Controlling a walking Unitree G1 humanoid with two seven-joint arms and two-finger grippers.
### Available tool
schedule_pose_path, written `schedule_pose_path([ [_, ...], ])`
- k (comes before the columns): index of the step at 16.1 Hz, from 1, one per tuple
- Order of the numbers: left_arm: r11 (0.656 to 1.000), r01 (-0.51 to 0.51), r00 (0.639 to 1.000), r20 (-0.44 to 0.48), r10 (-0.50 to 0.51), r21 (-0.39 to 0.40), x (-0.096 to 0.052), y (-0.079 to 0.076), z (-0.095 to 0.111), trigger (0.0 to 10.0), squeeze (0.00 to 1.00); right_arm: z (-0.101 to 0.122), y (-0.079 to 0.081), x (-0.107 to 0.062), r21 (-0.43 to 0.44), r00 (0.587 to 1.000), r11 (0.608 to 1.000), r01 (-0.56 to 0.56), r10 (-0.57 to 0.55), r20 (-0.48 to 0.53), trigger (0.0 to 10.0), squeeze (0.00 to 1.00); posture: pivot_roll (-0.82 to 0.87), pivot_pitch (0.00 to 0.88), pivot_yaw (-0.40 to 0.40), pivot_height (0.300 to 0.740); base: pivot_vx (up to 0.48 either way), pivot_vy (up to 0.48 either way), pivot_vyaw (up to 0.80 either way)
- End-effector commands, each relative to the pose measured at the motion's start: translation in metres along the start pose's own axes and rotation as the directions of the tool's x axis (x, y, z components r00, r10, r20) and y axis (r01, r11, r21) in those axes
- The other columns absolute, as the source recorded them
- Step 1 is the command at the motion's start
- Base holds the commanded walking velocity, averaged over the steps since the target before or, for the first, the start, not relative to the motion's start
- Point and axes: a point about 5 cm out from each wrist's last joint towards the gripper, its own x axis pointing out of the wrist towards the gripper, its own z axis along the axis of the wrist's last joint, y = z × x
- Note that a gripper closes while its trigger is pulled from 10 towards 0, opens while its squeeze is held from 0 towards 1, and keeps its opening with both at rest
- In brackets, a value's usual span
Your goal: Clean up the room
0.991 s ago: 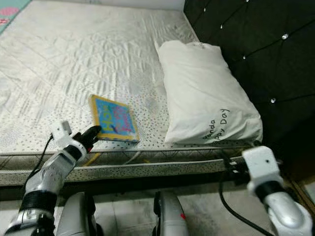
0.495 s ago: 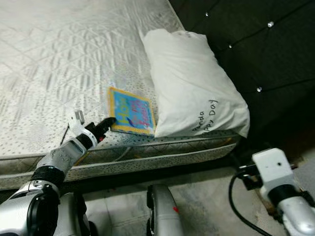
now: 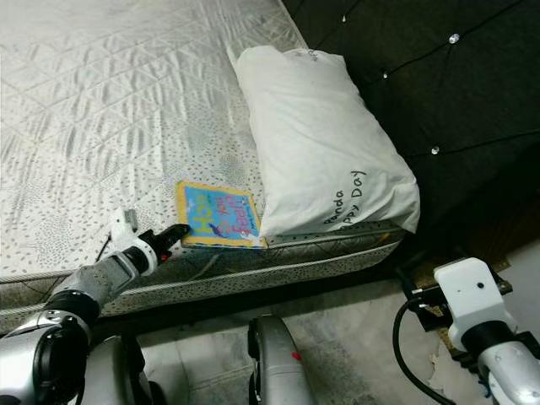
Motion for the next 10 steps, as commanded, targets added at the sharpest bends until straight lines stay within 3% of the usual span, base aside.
schedule_pose_path([
  [1,1.0,-0.017,1.0,0.018,0.016,0.018,0.001,-0.002,0.007,10.0,1.0,-0.002,-0.005,-0.004,-0.006,1.0,1.0,0.016,-0.016,-0.017,10.0,0.0,-0.48,0.188,-0.163,0.6,0.0,0.0,0.0],
  [3,0.995,-0.093,0.994,0.069,0.09,0.034,-0.002,0.005,0.016,10.0,1.0,-0.002,-0.005,-0.002,-0.005,1.0,1.0,0.014,-0.014,-0.015,10.0,0.0,-0.47,0.182,-0.159,0.6,0.0,0.0,0.0],
  [5,0.973,-0.225,0.962,0.17,0.213,0.057,-0.011,0.017,0.033,10.0,1.0,-0.003,-0.002,-0.001,-0.001,1.0,1.0,0.01,-0.01,-0.013,10.0,0.0,-0.46,0.174,-0.154,0.6,0.0,0.0,0.0],
  [10,0.958,-0.274,0.945,0.208,0.252,0.088,-0.017,0.025,0.037,10.0,1.0,-0.001,0.005,0.01,0.023,1.0,1.0,0.011,-0.012,0.011,10.0,0.0,-0.43,0.138,-0.124,0.6,0.0,0.0,0.0],
])
